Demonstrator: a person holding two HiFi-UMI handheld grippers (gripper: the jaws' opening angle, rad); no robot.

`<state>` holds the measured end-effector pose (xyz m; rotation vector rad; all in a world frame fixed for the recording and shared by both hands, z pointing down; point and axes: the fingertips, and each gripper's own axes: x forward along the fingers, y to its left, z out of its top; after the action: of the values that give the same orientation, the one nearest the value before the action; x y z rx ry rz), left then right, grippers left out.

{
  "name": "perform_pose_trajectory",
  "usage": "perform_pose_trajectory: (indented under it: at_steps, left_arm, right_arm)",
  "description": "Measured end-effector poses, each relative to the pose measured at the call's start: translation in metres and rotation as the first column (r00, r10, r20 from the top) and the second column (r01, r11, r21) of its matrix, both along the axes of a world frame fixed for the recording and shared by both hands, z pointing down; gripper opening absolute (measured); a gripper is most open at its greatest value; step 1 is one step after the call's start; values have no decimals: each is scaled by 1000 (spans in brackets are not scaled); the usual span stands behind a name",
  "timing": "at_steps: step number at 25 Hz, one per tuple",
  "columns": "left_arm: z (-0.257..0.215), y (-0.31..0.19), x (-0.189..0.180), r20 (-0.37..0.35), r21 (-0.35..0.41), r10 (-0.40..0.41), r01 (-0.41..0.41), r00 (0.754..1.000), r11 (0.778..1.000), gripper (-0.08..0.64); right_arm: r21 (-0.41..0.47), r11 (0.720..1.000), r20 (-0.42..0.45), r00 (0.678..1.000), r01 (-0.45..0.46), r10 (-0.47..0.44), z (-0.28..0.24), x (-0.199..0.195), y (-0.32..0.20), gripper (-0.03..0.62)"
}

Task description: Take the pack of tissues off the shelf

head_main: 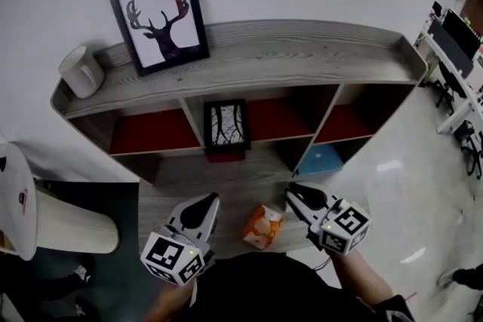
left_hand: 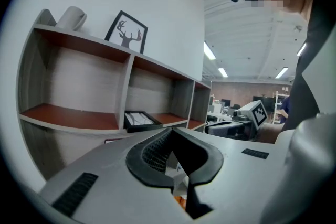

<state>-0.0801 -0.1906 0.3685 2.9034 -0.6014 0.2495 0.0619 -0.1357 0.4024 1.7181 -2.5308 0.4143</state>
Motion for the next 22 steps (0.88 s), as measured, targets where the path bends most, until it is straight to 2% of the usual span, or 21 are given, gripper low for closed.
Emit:
perform_pose_trajectory:
  at_steps: [5,10,13,16,22]
  left_arm:
    - [-15,-12,-13,15,72,11,-12,1000,997,12]
    - [-24,-24,-25,-16,68,20,-19,1000,997,14]
    - [-28,-27,-32,-31,72,17,-14,999,997,14]
    - [-33,-30,-39,-47,76,8,-5,999,997,14]
    - [-35,-29,-43,-48,75,-1,5,999,997,14]
  right_arm:
    - [69,997,-15,1000,26,-25,-39,-26,-7,60]
    - [110,994,-26,999,24,-21,-63,-39,-8,43]
    - [159,987,1,1000,26,-26,-79,-49,-14,31]
    - [139,990,-37,999,25,-20,-76,-51,-15,23]
    - [171,985,-18,1000,24,-21,-87,-55,-19,17]
